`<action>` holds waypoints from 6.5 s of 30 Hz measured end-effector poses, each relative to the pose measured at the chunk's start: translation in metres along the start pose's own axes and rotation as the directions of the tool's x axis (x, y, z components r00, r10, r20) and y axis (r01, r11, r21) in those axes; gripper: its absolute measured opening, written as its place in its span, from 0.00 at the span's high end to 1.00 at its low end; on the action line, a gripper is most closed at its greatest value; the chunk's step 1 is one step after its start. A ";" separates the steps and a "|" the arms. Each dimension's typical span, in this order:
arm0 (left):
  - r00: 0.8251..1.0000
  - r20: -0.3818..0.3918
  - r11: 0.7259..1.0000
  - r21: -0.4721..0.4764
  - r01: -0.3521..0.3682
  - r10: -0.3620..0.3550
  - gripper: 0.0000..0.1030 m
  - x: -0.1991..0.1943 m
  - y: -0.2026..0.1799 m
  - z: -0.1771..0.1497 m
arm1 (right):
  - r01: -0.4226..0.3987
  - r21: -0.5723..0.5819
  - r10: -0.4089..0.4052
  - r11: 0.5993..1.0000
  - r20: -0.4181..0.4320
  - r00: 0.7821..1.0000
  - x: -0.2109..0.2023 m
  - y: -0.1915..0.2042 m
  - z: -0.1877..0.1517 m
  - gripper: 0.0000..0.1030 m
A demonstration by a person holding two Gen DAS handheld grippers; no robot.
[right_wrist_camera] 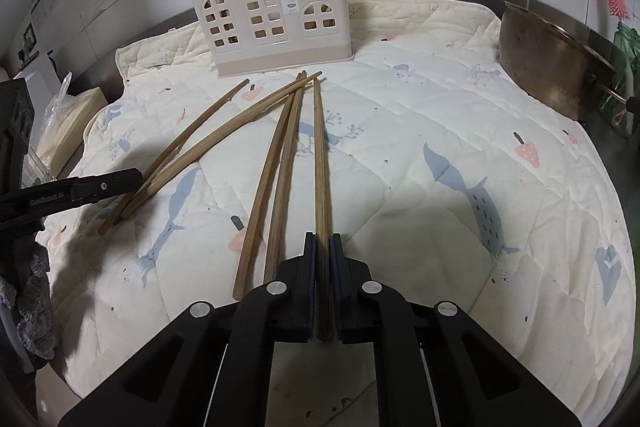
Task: Organize utensils
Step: 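Grasp a chopstick with the left gripper while the right gripper grasps another, then lift both held chopsticks upright and carry them over the white holder, then open both grippers to drop the chopsticks into the holder, then lower both grippers to the mat and grasp one chopstick each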
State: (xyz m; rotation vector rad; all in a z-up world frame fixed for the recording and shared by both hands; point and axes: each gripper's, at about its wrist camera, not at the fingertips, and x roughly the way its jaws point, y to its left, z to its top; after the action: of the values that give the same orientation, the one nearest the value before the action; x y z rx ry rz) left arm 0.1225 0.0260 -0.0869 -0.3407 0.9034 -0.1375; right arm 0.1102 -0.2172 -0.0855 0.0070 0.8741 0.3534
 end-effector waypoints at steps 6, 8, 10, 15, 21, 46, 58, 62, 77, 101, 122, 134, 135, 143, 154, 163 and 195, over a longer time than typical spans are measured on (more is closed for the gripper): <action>1.000 -0.013 1.000 -0.022 -0.010 0.010 0.85 0.005 0.008 0.002 | -0.002 0.002 0.002 1.000 0.000 1.000 0.000 0.000 0.000 0.93; 1.000 -0.016 1.000 -0.018 -0.014 0.014 0.85 0.006 0.008 0.002 | 0.001 0.001 -0.001 1.000 0.001 1.000 0.000 0.001 0.000 0.93; 0.999 -0.021 1.000 -0.002 -0.028 0.028 0.85 0.007 0.005 0.003 | 0.003 -0.002 -0.003 1.000 0.001 1.000 0.000 0.000 0.000 0.93; 0.999 -0.020 0.999 0.021 -0.048 0.048 0.85 0.007 0.002 0.001 | 0.009 -0.011 -0.009 1.000 0.002 1.000 0.001 0.000 0.001 0.93; 0.999 -0.015 0.999 0.012 -0.052 0.052 0.91 0.004 0.003 0.000 | 0.023 -0.028 -0.023 0.999 0.007 1.000 0.001 0.003 0.000 0.93; 0.987 0.158 0.983 0.179 -0.039 0.011 0.95 -0.075 -0.047 0.075 | 0.023 -0.150 0.017 0.988 0.259 0.966 -0.090 0.010 0.126 0.93; 0.977 0.211 0.954 0.292 -0.071 0.008 0.95 -0.101 -0.089 0.131 | -0.048 -0.204 0.096 0.978 0.233 0.968 -0.114 0.009 0.211 0.93; 0.967 0.256 0.947 0.313 -0.078 -0.005 0.95 -0.119 -0.104 0.152 | -0.066 -0.208 0.118 0.976 0.250 0.961 -0.121 0.010 0.234 0.93; 0.874 0.484 0.942 0.276 -0.190 0.034 0.95 -0.159 -0.129 0.259 | -0.035 -0.168 0.092 0.985 0.346 0.934 -0.117 0.006 0.311 0.93; 0.922 0.367 0.965 0.170 -0.200 0.127 0.94 -0.074 -0.085 0.264 | -0.033 -0.143 0.070 0.989 0.266 0.961 -0.054 -0.003 0.316 0.93; 0.894 0.428 0.954 0.189 -0.232 0.132 0.27 -0.125 -0.088 0.213 | -0.011 -0.122 0.054 0.992 0.347 0.936 -0.103 -0.008 0.286 0.59; 0.901 0.409 0.960 0.160 -0.229 0.146 0.16 -0.140 -0.052 0.117 | -0.018 -0.166 0.068 0.986 0.301 0.951 -0.105 0.012 0.171 0.50; 0.904 0.403 0.963 0.152 -0.222 0.145 0.16 -0.139 -0.048 0.110 | -0.015 -0.166 0.063 0.986 0.289 0.955 -0.102 0.014 0.158 0.50; 0.916 0.366 0.978 0.063 -0.198 0.162 0.15 -0.138 -0.013 0.053 | 0.013 -0.159 0.016 0.987 0.180 0.984 -0.062 0.019 0.071 0.53; 0.911 0.347 0.973 -0.040 -0.225 0.225 0.15 -0.143 0.022 0.012 | -0.014 -0.131 0.023 0.991 0.067 0.997 -0.018 0.026 0.020 0.74; 0.917 0.312 0.969 -0.083 -0.234 0.249 0.15 -0.137 0.040 0.002 | -0.023 -0.109 0.025 0.994 0.012 1.000 0.006 0.026 0.017 0.87; 1.000 0.007 0.976 0.215 -0.024 0.023 0.75 -0.026 -0.016 0.007 | 0.006 -0.064 -0.006 0.998 -0.007 1.000 0.014 0.012 0.015 0.94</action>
State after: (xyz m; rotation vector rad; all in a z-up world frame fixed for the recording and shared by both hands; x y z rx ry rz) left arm 0.1120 0.0190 -0.0578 -0.1287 0.8786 -0.2110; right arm 0.1257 -0.1993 -0.0843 -0.0558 0.8693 0.3758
